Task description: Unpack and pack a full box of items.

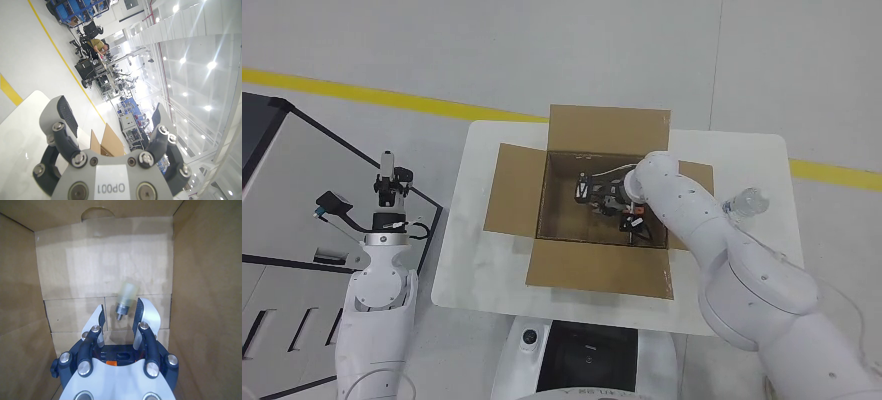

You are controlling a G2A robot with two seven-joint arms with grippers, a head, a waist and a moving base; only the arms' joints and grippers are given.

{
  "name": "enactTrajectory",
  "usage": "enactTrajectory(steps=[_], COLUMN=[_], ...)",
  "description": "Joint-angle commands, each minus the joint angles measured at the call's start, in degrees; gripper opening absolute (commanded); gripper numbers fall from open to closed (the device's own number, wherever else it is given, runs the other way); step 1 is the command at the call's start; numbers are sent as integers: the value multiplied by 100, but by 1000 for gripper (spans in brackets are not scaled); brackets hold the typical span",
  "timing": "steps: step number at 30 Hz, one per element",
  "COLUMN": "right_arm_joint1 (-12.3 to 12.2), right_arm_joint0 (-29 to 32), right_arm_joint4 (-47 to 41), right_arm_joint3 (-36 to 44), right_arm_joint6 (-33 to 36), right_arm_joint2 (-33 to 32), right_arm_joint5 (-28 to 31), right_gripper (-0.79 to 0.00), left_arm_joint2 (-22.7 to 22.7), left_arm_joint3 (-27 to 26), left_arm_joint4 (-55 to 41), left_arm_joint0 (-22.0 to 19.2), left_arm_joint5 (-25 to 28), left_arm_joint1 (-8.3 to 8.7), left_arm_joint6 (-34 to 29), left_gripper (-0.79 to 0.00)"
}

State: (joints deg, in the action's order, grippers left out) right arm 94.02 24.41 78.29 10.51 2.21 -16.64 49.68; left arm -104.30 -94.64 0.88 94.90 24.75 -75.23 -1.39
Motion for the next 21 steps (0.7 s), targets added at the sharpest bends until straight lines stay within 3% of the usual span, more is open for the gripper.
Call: enactTrajectory(steps=[1,9,10,12,21], right_arm_joint1=[5,-3,-5,-5,-33], right_arm_joint0=[20,47,46,51,24], right_arm_joint4=[-21,-60,-43,-37,71], right_arm_joint3=[-8,-45,-46,-35,-7], right_arm_joint6=[29,-25,-22,-25,-262], right_arm_joint2=[-16,-68,-65,-71,-70], right_arm_joint5=[-24,67,75,81,229], right_gripper=[-474,-526,-573,-785,-785], left_arm_joint2=[0,0,0,0,0], left_arm_joint3=[0,0,0,0,0], left_arm_joint4=[0,0,0,0,0], left_arm_joint0=[0,0,0,0,0], left_arm_joint5=[0,0,0,0,0], left_arm_joint1=[0,0,0,0,0], left_arm_joint6=[0,0,0,0,0], left_gripper=[0,0,0,0,0])
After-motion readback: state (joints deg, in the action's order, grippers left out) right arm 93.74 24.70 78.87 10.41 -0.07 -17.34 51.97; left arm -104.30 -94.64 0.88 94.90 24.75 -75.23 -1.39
